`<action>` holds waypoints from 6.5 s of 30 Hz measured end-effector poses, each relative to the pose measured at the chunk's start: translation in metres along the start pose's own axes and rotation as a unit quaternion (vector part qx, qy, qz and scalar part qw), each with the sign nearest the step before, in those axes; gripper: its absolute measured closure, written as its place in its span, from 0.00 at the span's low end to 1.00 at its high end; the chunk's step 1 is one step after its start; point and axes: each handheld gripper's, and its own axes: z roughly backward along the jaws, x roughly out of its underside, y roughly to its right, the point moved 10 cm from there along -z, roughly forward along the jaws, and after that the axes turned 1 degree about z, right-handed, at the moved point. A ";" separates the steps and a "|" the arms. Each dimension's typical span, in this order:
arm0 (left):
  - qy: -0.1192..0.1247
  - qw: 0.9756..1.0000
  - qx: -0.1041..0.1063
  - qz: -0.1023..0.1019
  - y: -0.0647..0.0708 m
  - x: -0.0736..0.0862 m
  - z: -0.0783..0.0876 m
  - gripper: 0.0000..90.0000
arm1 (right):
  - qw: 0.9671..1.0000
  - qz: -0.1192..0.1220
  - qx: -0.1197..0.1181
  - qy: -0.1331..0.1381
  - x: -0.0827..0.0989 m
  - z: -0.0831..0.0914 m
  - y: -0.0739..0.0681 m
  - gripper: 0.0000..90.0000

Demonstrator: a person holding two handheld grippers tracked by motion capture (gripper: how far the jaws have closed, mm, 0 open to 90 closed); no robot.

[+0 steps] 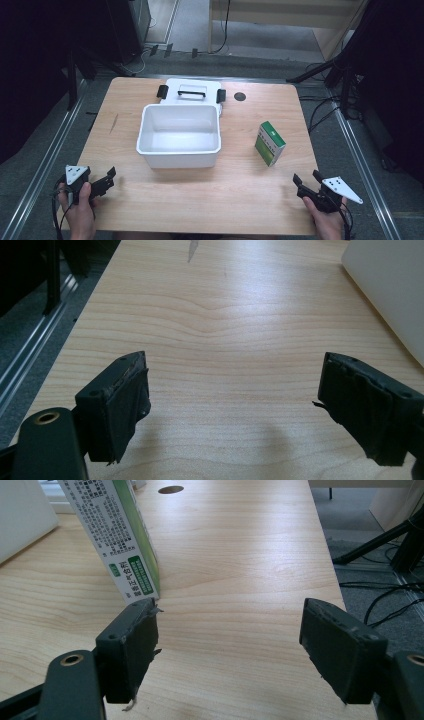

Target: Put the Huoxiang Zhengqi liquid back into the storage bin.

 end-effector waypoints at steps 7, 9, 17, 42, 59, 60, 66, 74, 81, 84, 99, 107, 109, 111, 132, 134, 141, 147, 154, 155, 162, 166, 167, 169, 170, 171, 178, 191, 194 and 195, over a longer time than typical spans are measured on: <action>-0.006 1.000 0.006 0.001 0.002 0.001 0.000 0.16 | 1.000 0.006 0.004 0.002 -0.001 0.000 -0.001 0.30; -0.004 1.000 0.007 0.003 0.002 0.001 -0.001 0.16 | 1.000 0.011 0.008 -0.006 -0.002 0.001 -0.005 0.33; -0.006 1.000 0.010 0.002 0.002 0.001 -0.001 0.16 | 0.998 0.054 0.008 -0.014 -0.007 -0.001 -0.016 0.36; -0.014 1.000 0.015 0.004 0.002 0.002 -0.001 0.16 | 0.982 0.108 -0.035 -0.151 -0.017 -0.005 -0.033 0.34; -0.014 1.000 0.018 0.007 0.002 0.002 -0.001 0.16 | 0.942 0.144 -0.045 -0.301 -0.036 -0.018 -0.048 0.30; -0.014 1.000 0.017 0.007 0.002 0.002 -0.001 0.16 | 0.936 0.144 -0.048 -0.318 -0.038 -0.020 -0.050 0.29; -0.015 1.000 0.017 0.008 0.002 0.002 -0.002 0.16 | 0.914 0.158 -0.051 -0.370 -0.045 -0.024 -0.052 0.27; -0.018 1.000 0.017 0.007 0.002 0.003 -0.002 0.16 | 0.888 0.163 -0.055 -0.427 -0.068 -0.028 -0.059 0.26; -0.019 1.000 0.018 0.006 0.002 0.003 -0.002 0.16 | 0.883 0.173 -0.056 -0.434 -0.083 -0.034 -0.066 0.28; -0.020 1.000 0.019 0.007 0.002 0.003 -0.002 0.16 | 0.879 0.177 -0.058 -0.440 -0.089 -0.039 -0.071 0.28; -0.022 1.000 0.020 0.006 0.001 0.003 -0.003 0.16 | 0.876 0.195 -0.054 -0.439 -0.102 -0.056 -0.083 0.38; -0.022 1.000 0.020 0.009 0.002 0.003 -0.003 0.16 | 0.880 0.181 -0.055 -0.436 -0.110 -0.064 -0.086 0.45; -0.022 1.000 0.020 0.009 0.002 0.003 -0.003 0.16 | 0.882 0.178 -0.057 -0.433 -0.113 -0.068 -0.088 0.49; -0.022 0.999 0.021 0.009 0.002 0.003 -0.003 0.16 | 0.881 0.176 -0.058 -0.435 -0.114 -0.068 -0.089 0.50; -0.025 0.999 0.021 0.010 0.002 0.004 -0.003 0.16 | 0.864 0.158 -0.083 -0.470 -0.108 -0.083 -0.092 0.62; -0.026 0.999 0.022 0.010 0.002 0.004 -0.004 0.16 | 0.865 0.159 -0.076 -0.470 -0.109 -0.085 -0.090 0.65; -0.025 0.999 0.021 0.014 0.001 0.004 -0.004 0.16 | 0.864 0.173 -0.079 -0.466 -0.109 -0.086 -0.083 0.72; -0.027 0.999 0.022 0.013 0.001 0.004 -0.004 0.16 | 0.856 0.218 -0.088 -0.460 -0.109 -0.082 -0.085 0.73; -0.030 0.999 0.023 0.011 0.002 0.004 -0.004 0.16 | 0.859 0.241 -0.115 -0.438 -0.115 -0.077 -0.094 0.73; -0.030 0.999 0.023 0.011 0.002 0.004 -0.004 0.16 | 0.859 0.241 -0.119 -0.435 -0.117 -0.077 -0.095 0.73; -0.030 0.999 0.024 0.012 0.002 0.004 -0.004 0.16 | 0.853 0.276 -0.142 -0.419 -0.129 -0.071 -0.108 0.73; -0.031 0.999 0.024 0.012 0.002 0.004 -0.004 0.16 | 0.844 0.307 -0.159 -0.410 -0.134 -0.069 -0.115 0.72; -0.032 0.999 0.024 0.012 0.002 0.005 -0.004 0.16 | 0.842 0.313 -0.162 -0.409 -0.136 -0.069 -0.117 0.72; -0.031 0.999 0.025 0.013 0.002 0.005 -0.004 0.16 | 0.838 0.324 -0.170 -0.404 -0.139 -0.069 -0.119 0.72; -0.030 0.999 0.025 0.014 0.002 0.004 -0.004 0.16 | 0.837 0.329 -0.175 -0.400 -0.141 -0.069 -0.121 0.72; -0.031 0.999 0.025 0.013 0.002 0.004 -0.004 0.16 | 0.836 0.333 -0.178 -0.398 -0.143 -0.068 -0.122 0.72; -0.031 0.999 0.026 0.016 0.002 0.004 -0.004 0.16 | 0.823 0.371 -0.208 -0.375 -0.162 -0.063 -0.137 0.72; -0.033 0.999 0.028 0.017 0.001 0.005 -0.004 0.16 | 0.805 0.414 -0.248 -0.346 -0.205 -0.058 -0.169 0.72; -0.033 0.999 0.028 0.018 0.001 0.004 -0.005 0.16 | 0.806 0.415 -0.251 -0.340 -0.214 -0.059 -0.175 0.72; -0.034 0.999 0.029 0.018 0.001 0.005 -0.005 0.16 | 0.805 0.417 -0.250 -0.340 -0.217 -0.059 -0.177 0.72</action>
